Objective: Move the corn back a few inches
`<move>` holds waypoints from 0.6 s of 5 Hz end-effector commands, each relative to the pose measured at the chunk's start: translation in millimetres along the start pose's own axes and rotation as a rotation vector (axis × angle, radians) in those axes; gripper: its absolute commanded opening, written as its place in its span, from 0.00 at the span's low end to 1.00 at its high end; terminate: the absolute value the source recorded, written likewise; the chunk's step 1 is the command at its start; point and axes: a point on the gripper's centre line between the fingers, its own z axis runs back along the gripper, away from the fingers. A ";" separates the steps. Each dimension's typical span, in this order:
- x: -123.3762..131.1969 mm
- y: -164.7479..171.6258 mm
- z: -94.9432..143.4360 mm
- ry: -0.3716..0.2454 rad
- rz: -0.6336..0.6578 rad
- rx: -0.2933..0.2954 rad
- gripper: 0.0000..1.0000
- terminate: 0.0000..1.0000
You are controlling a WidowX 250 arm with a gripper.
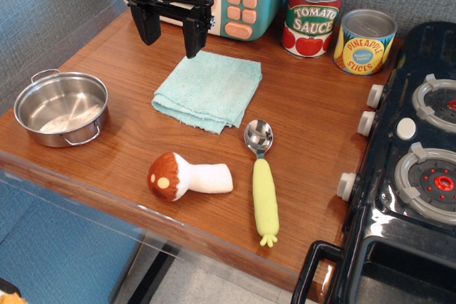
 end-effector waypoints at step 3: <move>-34.8 -87.4 24.1 -0.004 -0.141 -0.107 1.00 0.00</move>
